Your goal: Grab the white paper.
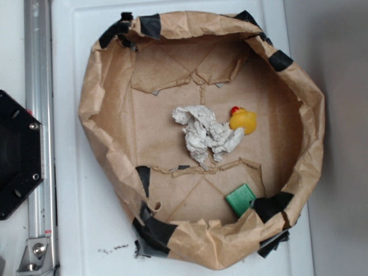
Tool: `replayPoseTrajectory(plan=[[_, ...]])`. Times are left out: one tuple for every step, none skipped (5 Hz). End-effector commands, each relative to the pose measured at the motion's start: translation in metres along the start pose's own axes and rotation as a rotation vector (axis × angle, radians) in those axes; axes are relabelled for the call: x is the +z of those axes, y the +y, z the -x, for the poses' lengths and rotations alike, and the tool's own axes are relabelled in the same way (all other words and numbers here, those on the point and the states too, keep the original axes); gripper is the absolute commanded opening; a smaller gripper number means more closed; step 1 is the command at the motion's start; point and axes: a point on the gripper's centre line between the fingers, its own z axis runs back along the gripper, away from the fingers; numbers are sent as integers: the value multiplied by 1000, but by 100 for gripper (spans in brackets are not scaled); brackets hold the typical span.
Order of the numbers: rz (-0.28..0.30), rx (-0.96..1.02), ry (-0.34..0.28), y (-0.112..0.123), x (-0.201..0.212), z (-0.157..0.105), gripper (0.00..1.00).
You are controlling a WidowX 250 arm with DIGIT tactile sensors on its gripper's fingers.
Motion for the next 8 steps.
replayPoseTrajectory(plan=[[0,0,0,0,0,0,100],[0,0,0,0,0,0,100],[-139,59,-96,19,-43,-38,100],[-122,102,-164,34,-67,-76,100],[-89,106,-166,36,-97,-116,100],[-105,93,-82,34,-140,-136,100],[-64,37,59,14,-194,-143,100],[-46,-47,152,-9,-226,-140,100]])
